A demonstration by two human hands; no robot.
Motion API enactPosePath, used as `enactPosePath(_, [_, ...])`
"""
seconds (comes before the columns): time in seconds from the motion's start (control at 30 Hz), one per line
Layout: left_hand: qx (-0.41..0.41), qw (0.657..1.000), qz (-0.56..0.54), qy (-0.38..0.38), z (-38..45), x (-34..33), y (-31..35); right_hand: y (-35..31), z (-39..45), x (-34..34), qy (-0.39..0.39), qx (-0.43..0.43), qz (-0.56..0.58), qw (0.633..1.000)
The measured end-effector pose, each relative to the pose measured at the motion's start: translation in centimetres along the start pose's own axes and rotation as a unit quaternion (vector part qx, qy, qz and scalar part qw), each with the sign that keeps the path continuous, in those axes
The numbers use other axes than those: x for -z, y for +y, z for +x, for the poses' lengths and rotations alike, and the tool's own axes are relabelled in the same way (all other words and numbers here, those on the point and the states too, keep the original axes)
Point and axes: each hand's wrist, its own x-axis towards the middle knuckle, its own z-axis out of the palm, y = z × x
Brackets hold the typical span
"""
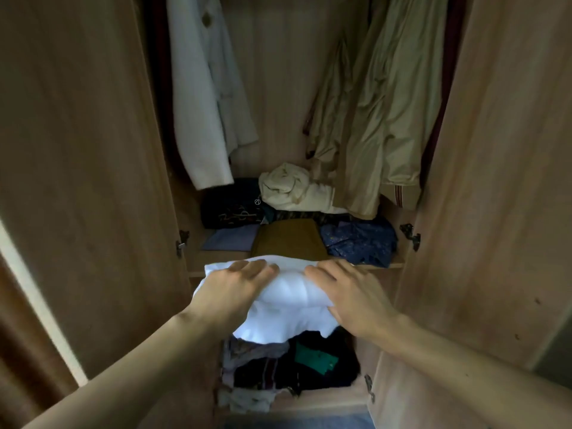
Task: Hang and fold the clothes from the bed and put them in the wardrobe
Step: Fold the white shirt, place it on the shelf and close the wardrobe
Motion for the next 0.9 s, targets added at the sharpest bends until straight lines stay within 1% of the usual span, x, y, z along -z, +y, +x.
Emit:
enactPosePath(0.2, [-0.013,1.000,-0.009,0.001,7.8,-3.5,0.2,7.3,2.8,-2.3,-0.003,-0.015,0.007,1.000])
enactPosePath(0.3, [-0.026,0.999,-0.031,0.002,11.4,-5.3,-0.9,9.9,4.5,-3.4,0.008,-0.027,0.023,0.999])
enactPosePath(0.43, [-0.042,0.999,-0.033,0.011,15.4,-7.5,-3.2,12.7,7.8,-5.7,0.022,-0.038,0.032,0.999])
enactPosePath(0.63, [-0.072,0.995,-0.054,0.036,21.0,-12.3,-9.3,15.5,14.8,-9.7,0.067,-0.038,0.000,0.997])
enactPosePath(0.7, [-0.071,0.994,-0.065,0.043,23.2,-13.6,-12.0,16.9,18.0,-10.8,0.069,-0.040,-0.001,0.997])
enactPosePath(0.8, [-0.067,0.994,-0.070,0.056,26.6,-15.2,-16.1,19.1,23.0,-12.6,0.064,-0.039,0.035,0.997])
enactPosePath(0.9, [-0.084,0.991,-0.082,0.069,30.6,-16.2,-19.7,20.7,27.6,-14.1,0.072,-0.055,0.024,0.996])
